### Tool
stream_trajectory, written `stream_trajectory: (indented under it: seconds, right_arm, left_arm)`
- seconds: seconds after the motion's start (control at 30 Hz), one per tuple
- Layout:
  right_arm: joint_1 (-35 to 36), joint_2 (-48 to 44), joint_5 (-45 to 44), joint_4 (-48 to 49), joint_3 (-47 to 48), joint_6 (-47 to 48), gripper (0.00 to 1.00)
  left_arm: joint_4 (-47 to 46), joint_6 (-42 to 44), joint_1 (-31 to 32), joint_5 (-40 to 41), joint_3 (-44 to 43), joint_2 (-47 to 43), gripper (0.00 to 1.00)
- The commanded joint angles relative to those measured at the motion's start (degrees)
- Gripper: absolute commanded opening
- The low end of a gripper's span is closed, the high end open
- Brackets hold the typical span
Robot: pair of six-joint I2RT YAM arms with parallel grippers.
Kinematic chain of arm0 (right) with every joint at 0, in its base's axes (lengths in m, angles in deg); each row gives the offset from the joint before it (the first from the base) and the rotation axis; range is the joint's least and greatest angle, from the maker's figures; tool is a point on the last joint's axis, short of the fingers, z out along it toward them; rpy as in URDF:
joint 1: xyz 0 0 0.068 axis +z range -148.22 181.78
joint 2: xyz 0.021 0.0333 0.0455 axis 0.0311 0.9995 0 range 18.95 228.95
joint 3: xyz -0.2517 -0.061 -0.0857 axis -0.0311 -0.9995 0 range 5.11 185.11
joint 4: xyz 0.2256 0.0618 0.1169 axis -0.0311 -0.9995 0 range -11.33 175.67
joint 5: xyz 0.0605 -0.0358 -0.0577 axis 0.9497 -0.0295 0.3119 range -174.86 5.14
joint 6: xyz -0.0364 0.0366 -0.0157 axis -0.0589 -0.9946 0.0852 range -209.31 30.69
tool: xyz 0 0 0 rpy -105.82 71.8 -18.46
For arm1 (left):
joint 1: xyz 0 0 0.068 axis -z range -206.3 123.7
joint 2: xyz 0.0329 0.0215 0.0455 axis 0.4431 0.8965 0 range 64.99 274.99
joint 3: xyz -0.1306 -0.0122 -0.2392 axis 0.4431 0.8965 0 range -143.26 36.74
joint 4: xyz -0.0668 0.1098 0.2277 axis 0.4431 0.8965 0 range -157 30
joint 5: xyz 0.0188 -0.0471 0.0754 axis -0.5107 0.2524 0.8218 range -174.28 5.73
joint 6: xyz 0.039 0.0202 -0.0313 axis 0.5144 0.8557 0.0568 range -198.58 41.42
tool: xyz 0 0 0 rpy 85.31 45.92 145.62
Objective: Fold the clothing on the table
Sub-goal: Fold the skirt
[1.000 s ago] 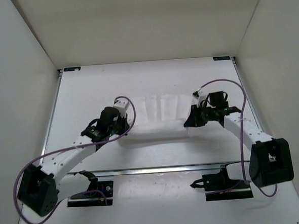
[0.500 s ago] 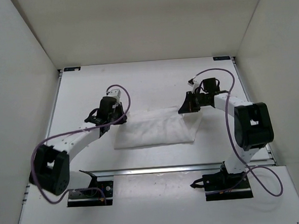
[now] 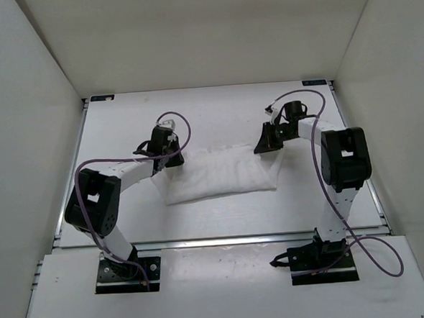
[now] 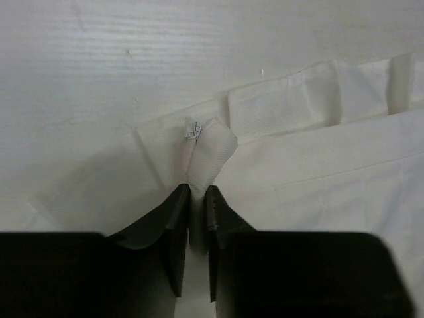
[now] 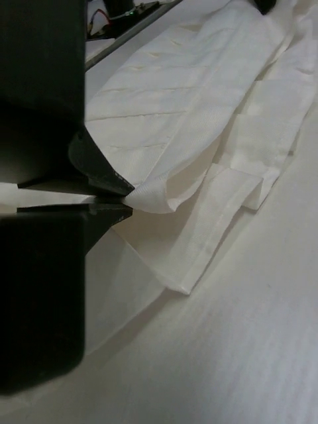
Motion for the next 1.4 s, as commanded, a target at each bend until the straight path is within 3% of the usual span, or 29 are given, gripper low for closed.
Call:
stream_trajectory:
  seconds: [0.0, 0.03, 0.07, 0.1, 0.13, 0.17, 0.27, 0.3, 0.37, 0.5, 0.67, 0.87, 1.03, 1.23, 1.37]
  right_arm:
    - [-4.1, -0.1, -8.4, -1.7, 7.1, 3.7, 0.05]
    - [-4.2, -0.1, -7.8, -2.6, 9.4, 3.7, 0.17]
    - [-4.2, -0.4, -7.8, -3.9, 11.2, 3.7, 0.22]
    - [-4.1, -0.6, -8.0, -4.6, 12.3, 3.7, 0.32]
    - [-3.8, -1.7, -8.8, -5.6, 13.6, 3.8, 0.42]
    - [-3.8, -2.8, -9.2, -6.3, 14.3, 3.8, 0.45]
    - [-2.6, -8.1, -13.1, -6.1, 11.6, 2.9, 0.68]
    - [-2.3, -10.8, -15.8, -5.5, 8.8, 2.3, 0.70]
    - [-1.2, -16.2, -20.8, -2.7, 1.0, 1.9, 0.82]
    - [-2.2, -21.5, -22.0, 1.4, -10.0, 0.6, 0.88]
    - [-3.8, -22.3, -21.8, 1.2, -14.6, -0.7, 0.88]
    - [-2.3, -21.0, -16.3, 5.4, -16.9, -1.0, 0.89]
    - [-1.3, -16.8, -16.1, 5.8, -15.0, -1.4, 0.89]
    - [1.8, -11.3, -20.2, 3.1, -12.0, 0.4, 0.88]
    - [2.7, -8.7, -20.8, 2.5, -10.1, 1.2, 0.79]
  left_arm:
    - [3.8, 5.1, -3.9, 9.5, -5.4, -1.4, 0.30]
    - [4.2, 6.0, -4.1, 9.9, -7.6, -1.7, 0.42]
    - [5.1, 7.0, -4.1, 10.0, -8.1, -1.7, 0.58]
    - [5.3, 7.3, -3.9, 10.8, -9.3, -2.3, 0.68]
    - [5.9, 8.1, -4.1, 12.1, -9.9, -2.8, 0.89]
    - [6.4, 8.3, -3.7, 12.6, -10.8, -3.6, 0.99]
    - [9.0, 8.8, -3.8, 14.7, -11.7, -6.4, 0.99]
    - [9.8, 8.1, -3.8, 14.3, -11.9, -7.6, 0.99]
    - [11.9, 6.9, -3.0, 12.9, -10.6, -10.2, 0.97]
    - [11.3, 6.3, 2.4, 15.3, -3.6, -14.7, 0.83]
    - [11.2, 2.0, 2.9, 11.2, 1.5, -15.4, 0.44]
    - [12.2, 1.2, 2.7, 11.2, 3.1, -14.2, 0.10]
    - [10.9, 0.7, 2.8, 8.6, 3.7, -12.1, 0.01]
    - [12.2, 0.5, 2.6, 7.1, 2.9, -7.9, 0.00]
    - [12.3, 0.1, 3.7, 7.0, 2.4, -5.7, 0.00]
